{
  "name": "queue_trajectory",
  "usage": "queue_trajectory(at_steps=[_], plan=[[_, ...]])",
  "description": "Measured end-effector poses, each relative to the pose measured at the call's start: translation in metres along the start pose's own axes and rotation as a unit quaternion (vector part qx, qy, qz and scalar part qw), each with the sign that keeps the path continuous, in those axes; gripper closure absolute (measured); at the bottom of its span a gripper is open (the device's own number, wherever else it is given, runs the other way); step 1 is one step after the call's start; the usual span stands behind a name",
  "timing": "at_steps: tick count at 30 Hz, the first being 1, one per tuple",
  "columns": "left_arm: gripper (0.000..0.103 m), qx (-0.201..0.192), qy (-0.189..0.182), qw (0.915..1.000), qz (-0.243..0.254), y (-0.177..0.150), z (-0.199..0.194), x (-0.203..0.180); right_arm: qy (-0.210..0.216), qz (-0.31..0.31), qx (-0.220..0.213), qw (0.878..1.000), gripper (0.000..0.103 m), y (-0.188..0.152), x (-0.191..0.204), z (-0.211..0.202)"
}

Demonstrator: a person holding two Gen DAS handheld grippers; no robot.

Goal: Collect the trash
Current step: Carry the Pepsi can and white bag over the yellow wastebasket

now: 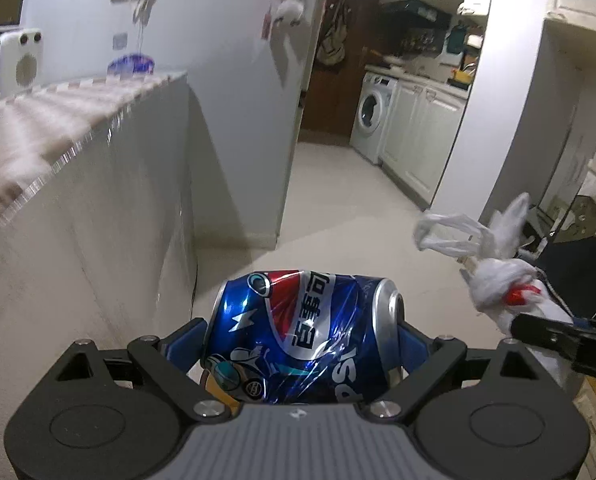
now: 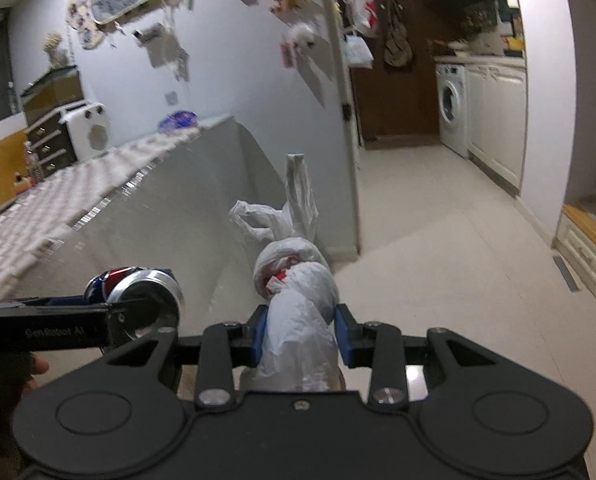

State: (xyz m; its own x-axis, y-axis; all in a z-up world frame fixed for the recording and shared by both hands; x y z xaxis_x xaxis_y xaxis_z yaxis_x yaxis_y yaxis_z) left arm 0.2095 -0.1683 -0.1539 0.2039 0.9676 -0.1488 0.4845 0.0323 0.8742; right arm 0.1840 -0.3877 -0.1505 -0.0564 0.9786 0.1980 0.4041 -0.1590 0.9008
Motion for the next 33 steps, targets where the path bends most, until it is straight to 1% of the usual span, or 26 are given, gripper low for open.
queue_trajectory(at_steps=[4, 9, 12, 15, 20, 24, 29, 32, 33], plan=[[0.009, 0.026, 0.011, 0.9995, -0.01, -0.017, 0.041, 0.014, -0.016, 0.017, 0.028, 0.999, 0.067, -0.017, -0.016, 0.028], [0.008, 0.051, 0.027, 0.9982, -0.017, -0.04, 0.093, 0.034, -0.026, 0.037, 0.076, 0.996, 0.067, -0.043, -0.024, 0.078], [0.008, 0.073, 0.031, 0.9963, -0.035, -0.058, 0.127, 0.047, -0.029, 0.052, 0.109, 0.992, 0.067, -0.06, -0.025, 0.114], [0.008, 0.101, 0.031, 0.9924, -0.062, -0.079, 0.159, 0.062, -0.031, 0.071, 0.147, 0.986, 0.067, -0.081, -0.026, 0.151], [0.008, 0.139, 0.034, 0.9832, -0.114, -0.105, 0.209, 0.087, -0.038, 0.109, 0.203, 0.972, 0.067, -0.118, -0.025, 0.211], [0.008, 0.165, 0.041, 0.9742, -0.149, -0.125, 0.247, 0.101, -0.048, 0.135, 0.237, 0.961, 0.067, -0.148, -0.024, 0.253], [0.008, 0.195, 0.058, 0.9608, -0.189, -0.153, 0.28, 0.124, -0.061, 0.166, 0.27, 0.947, 0.067, -0.183, -0.021, 0.3], [0.008, 0.206, 0.069, 0.9527, -0.213, -0.164, 0.294, 0.136, -0.07, 0.188, 0.283, 0.938, 0.066, -0.2, -0.021, 0.322], [0.008, 0.207, 0.071, 0.9512, -0.217, -0.167, 0.299, 0.139, -0.072, 0.194, 0.286, 0.936, 0.066, -0.206, -0.024, 0.327]])
Point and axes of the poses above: each gripper's, at about its wrist camera, not at the fingertips, and z roughly the way its jaws point, x to its left, y to its top, the point moved 1 cm from there along z, roughly the way its jaws point, and after that the axes turned 10 degrees about -x, right-handed, at the moved point
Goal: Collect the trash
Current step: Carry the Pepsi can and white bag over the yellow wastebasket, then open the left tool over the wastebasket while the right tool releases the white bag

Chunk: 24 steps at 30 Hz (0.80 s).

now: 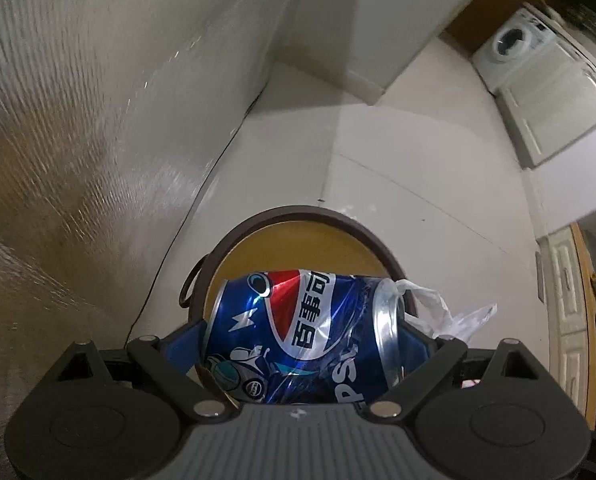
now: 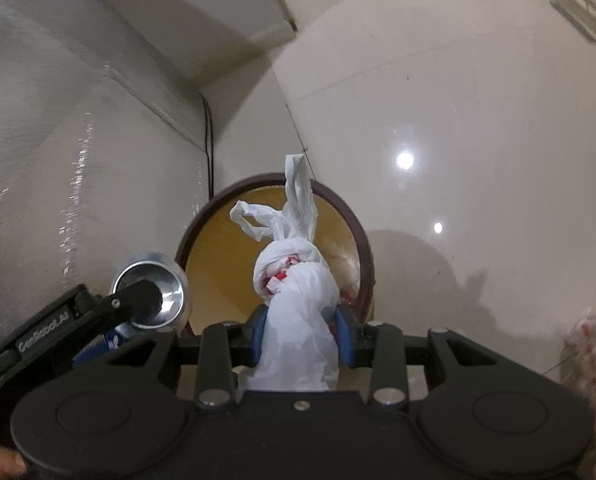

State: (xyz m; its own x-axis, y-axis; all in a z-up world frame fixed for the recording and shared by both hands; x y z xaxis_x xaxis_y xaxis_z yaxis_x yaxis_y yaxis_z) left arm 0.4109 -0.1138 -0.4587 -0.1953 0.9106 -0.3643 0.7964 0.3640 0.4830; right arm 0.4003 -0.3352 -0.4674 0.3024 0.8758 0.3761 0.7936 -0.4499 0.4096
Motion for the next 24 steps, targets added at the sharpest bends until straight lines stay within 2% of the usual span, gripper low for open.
queue_trajectory(at_steps=[5, 9, 10, 12, 15, 24], plan=[[0.007, -0.019, -0.009, 0.9994, -0.029, 0.009, 0.014, 0.004, 0.004, 0.009, 0.0, 1.0, 0.066, 0.004, 0.007, 0.027], [0.001, -0.015, -0.002, 0.9992, -0.038, 0.01, 0.015, 0.009, 0.01, 0.015, -0.019, 1.0, 0.058, 0.009, 0.006, 0.033], [0.001, -0.016, 0.002, 0.9992, -0.036, 0.009, 0.014, 0.01, 0.012, 0.017, -0.018, 1.0, 0.055, 0.009, 0.005, 0.034], [0.001, -0.007, 0.006, 0.9995, -0.029, 0.01, 0.017, 0.009, 0.014, 0.022, -0.015, 1.0, 0.042, 0.008, 0.005, 0.033], [0.0, -0.003, 0.007, 0.9997, -0.023, 0.008, 0.018, 0.006, 0.014, 0.018, -0.016, 1.0, 0.037, 0.009, 0.003, 0.032], [0.0, 0.017, 0.039, 0.999, 0.014, 0.006, 0.013, 0.006, 0.002, -0.032, -0.004, 0.999, 0.026, 0.008, -0.003, 0.025]])
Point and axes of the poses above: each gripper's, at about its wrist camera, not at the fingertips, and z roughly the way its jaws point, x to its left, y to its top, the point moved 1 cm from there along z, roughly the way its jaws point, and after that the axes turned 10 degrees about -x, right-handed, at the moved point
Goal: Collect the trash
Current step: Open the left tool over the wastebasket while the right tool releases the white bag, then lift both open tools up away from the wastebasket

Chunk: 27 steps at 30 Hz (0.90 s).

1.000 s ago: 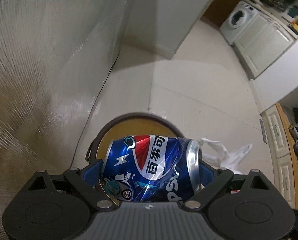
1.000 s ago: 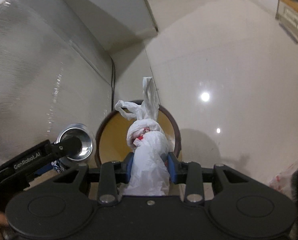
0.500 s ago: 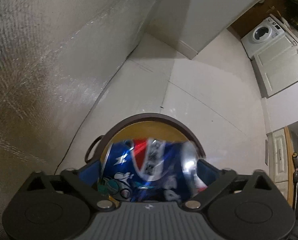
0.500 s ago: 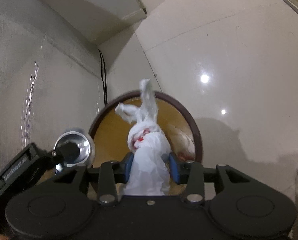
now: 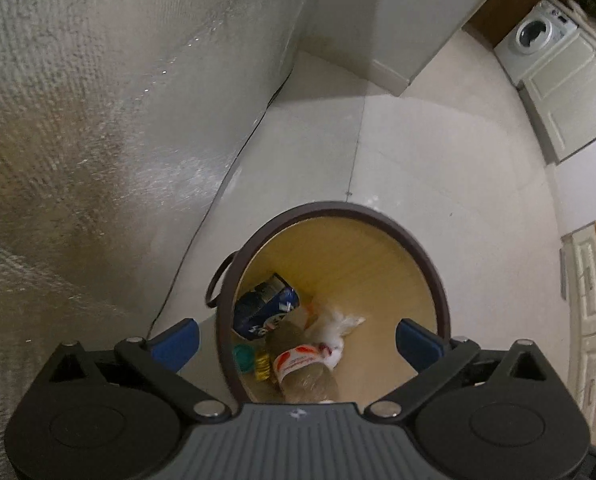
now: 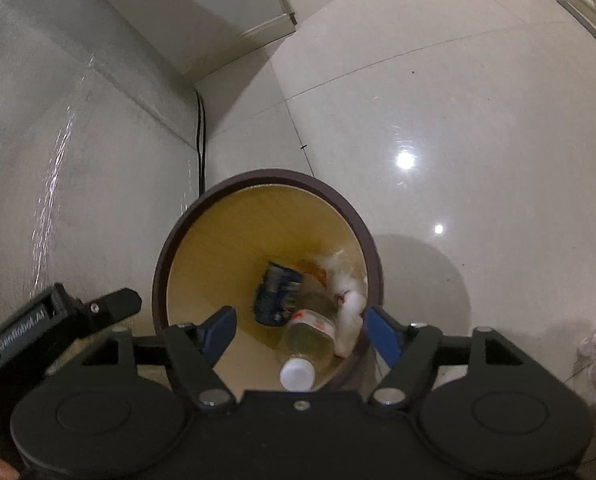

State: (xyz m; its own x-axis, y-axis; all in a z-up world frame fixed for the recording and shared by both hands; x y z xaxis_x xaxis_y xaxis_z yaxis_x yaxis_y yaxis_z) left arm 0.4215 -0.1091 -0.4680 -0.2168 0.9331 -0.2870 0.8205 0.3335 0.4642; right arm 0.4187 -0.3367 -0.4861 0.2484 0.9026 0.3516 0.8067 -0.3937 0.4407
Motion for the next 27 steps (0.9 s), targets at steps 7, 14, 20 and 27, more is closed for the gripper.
queue_trajectory(at_steps=[7, 14, 20, 27], plan=[[0.0, 0.001, 0.02, 0.9984, 0.053, -0.003, -0.021, -0.002, -0.002, -0.047, -0.01, 0.999, 0.007, -0.005, 0.005, -0.022], [0.0, -0.011, 0.035, 0.9952, 0.091, -0.002, -0.053, -0.012, -0.013, -0.065, -0.034, 0.997, 0.0, -0.001, 0.007, -0.049], [0.0, -0.038, 0.023, 0.993, 0.11, -0.003, -0.104, -0.023, -0.015, -0.079, -0.061, 0.995, 0.0, 0.001, 0.012, -0.095], [0.0, -0.071, 0.015, 0.9882, 0.135, -0.007, -0.17, -0.038, -0.01, -0.087, -0.102, 0.991, 0.0, -0.001, 0.018, -0.161]])
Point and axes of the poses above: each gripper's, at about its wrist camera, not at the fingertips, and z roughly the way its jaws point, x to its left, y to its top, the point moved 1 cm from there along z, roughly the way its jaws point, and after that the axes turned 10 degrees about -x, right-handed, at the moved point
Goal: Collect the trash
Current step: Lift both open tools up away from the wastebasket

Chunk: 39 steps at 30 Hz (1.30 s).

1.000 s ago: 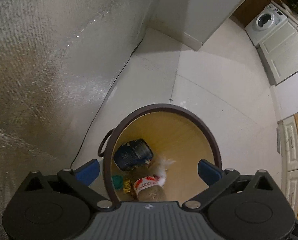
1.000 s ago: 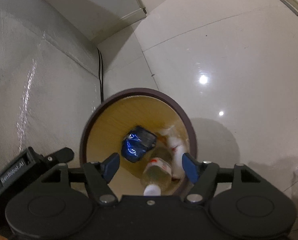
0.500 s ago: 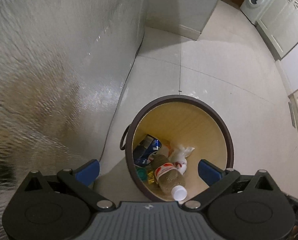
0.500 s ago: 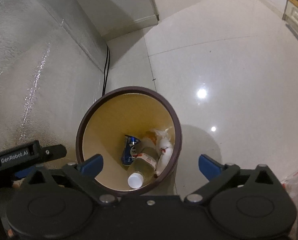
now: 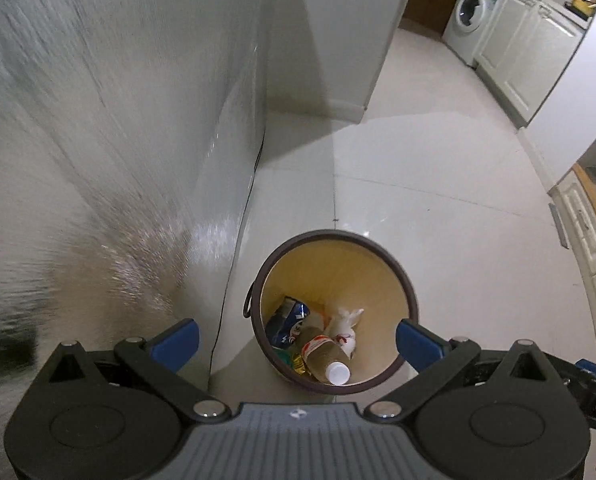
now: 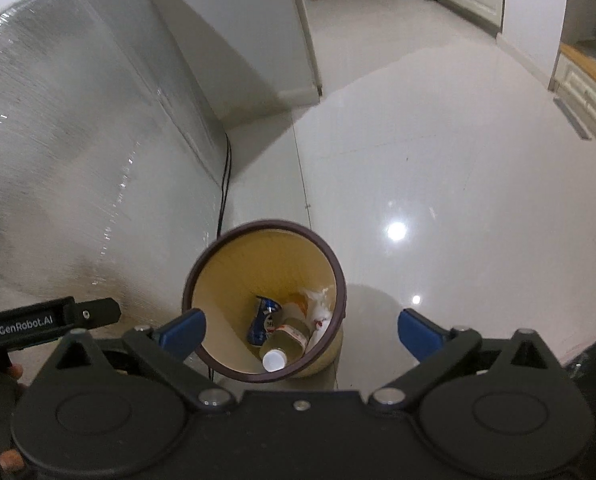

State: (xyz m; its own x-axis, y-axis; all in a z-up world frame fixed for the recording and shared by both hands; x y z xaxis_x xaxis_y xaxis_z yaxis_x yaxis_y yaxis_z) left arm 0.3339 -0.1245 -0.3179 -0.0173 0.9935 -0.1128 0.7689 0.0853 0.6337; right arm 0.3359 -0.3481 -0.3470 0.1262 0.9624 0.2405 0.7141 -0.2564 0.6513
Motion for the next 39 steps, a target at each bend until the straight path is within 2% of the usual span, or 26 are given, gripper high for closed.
queue_trajectory(at_steps=[13, 27, 33, 39], plan=[[0.0, -0.065, -0.018, 0.9962, 0.054, 0.003, -0.133, -0.019, -0.009, -0.017, -0.076, 0.997, 0.0, 0.011, 0.008, -0.128], [0.0, -0.126, -0.029, 0.9881, 0.084, -0.003, -0.269, -0.027, 0.003, -0.034, -0.178, 0.983, 0.0, 0.015, 0.033, -0.267], [0.0, -0.155, -0.024, 0.9834, 0.091, -0.007, -0.32, -0.017, -0.023, -0.036, -0.188, 0.981, 0.0, 0.007, 0.044, -0.307], [0.0, -0.171, -0.022, 0.9817, 0.08, -0.014, -0.357, 0.005, -0.012, -0.034, -0.198, 0.98, 0.0, -0.004, 0.054, -0.338]])
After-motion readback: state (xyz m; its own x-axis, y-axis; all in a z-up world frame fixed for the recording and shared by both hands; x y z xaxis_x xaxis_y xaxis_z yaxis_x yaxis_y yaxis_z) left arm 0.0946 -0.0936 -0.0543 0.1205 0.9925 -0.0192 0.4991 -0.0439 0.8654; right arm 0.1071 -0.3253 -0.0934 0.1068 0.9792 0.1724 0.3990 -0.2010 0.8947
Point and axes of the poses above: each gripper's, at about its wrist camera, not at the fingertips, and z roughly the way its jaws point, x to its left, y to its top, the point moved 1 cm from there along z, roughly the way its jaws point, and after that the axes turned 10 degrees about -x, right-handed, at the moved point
